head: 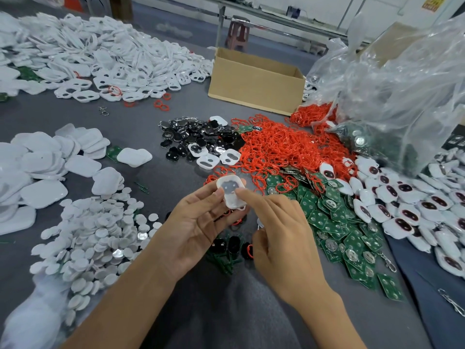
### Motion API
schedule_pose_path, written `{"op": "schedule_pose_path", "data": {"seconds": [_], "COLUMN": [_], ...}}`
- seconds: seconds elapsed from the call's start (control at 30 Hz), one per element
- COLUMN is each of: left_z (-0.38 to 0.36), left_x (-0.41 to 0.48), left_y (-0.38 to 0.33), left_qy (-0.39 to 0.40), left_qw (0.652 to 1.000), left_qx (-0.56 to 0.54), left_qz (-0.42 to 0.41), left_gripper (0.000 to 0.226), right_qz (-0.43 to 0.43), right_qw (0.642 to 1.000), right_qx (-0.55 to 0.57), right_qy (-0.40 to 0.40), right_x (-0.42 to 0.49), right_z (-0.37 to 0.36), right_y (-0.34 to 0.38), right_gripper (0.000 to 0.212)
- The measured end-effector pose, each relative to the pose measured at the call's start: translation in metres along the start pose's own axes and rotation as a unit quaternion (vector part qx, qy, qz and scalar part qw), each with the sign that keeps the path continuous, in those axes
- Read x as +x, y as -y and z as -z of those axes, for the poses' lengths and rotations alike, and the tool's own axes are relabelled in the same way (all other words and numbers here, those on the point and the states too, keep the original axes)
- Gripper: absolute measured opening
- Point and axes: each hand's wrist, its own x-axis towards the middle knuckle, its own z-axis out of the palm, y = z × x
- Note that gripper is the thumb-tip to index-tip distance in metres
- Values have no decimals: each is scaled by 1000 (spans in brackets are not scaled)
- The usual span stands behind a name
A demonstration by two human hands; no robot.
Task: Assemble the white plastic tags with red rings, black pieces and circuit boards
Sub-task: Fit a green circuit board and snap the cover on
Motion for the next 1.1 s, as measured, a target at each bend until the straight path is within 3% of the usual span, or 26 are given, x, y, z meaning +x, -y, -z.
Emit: {"op": "schedule_pose_path", "data": {"seconds": [0.13, 0.27, 0.37, 0.53, 0.67, 0.83, 1.1], "left_z": [-1, -2, -2, -2, -2, -3, 1], "left_x": [0, 0, -1, -2, -2, -2, -2], "left_y": [-1, -3, -5, -4, -4, -4, -4], "left_qy": [-5, -20, -20, -14, -14, -10, 1], "left_qw": [1000, 1000, 999, 999, 999, 999, 999], "left_qx": [-3, -6, -12, 4, 5, 10, 17], "left_qz": [-11, -19, -24, -34, -34, -34, -33], "left_gripper": [40, 39, 33, 29, 32, 42, 31], "right_qz": [-23, -149, -238, -240, -248, -260, -307], "right_qw": [998, 982, 969, 970, 965, 965, 935], "right_qx": [44, 14, -8, -35, -55, -26, 146], "right_qy": [-36, -119, -63, 32, 64, 13, -101], "right_x": [-1, -3, -5, -7, -2, 1, 7], "right_z": [3, 9, 7, -5, -17, -24, -12], "right_y": [-9, -48, -76, -95, -99, -102, -88], "right_gripper": [72, 65, 58, 40, 44, 45, 28]}}
